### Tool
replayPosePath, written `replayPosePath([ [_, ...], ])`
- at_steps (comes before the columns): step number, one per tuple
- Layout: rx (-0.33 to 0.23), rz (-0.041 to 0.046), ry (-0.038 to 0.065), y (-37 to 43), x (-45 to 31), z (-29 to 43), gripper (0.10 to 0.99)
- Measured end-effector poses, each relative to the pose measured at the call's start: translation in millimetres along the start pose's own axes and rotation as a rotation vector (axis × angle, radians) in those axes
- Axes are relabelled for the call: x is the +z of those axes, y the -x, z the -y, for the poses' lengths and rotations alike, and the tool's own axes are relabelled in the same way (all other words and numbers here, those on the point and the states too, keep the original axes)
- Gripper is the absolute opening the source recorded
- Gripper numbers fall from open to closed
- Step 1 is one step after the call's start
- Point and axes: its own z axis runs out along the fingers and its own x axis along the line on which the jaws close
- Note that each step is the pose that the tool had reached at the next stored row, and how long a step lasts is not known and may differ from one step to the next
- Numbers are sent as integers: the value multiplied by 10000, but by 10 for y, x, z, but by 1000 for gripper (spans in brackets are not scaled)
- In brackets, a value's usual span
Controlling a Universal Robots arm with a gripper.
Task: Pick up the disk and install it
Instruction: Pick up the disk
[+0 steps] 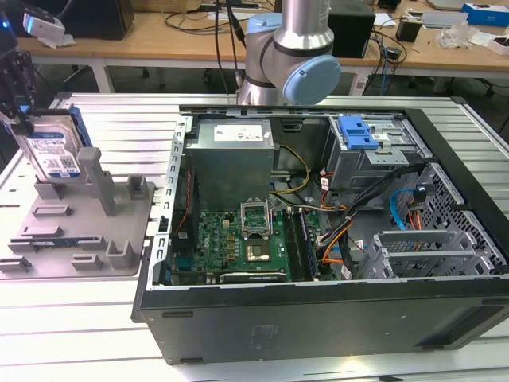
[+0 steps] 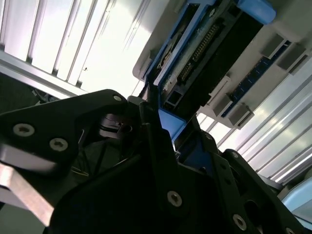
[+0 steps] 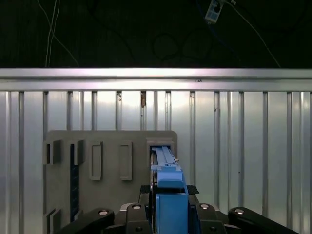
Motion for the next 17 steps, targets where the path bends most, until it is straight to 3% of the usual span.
replayPosePath([
  [4, 0, 0, 0, -2, -156, -3, 365],
  [5, 0, 0, 0, -3, -232, -5, 365],
  [8, 0, 0, -1, -8, -619, -11, 365],
  [12, 0, -3, 0, -11, -837, -14, 365],
  [15, 0, -4, -1, -14, -1070, -16, 365],
  [17, 0, -5, -1, -16, -1177, -17, 365],
])
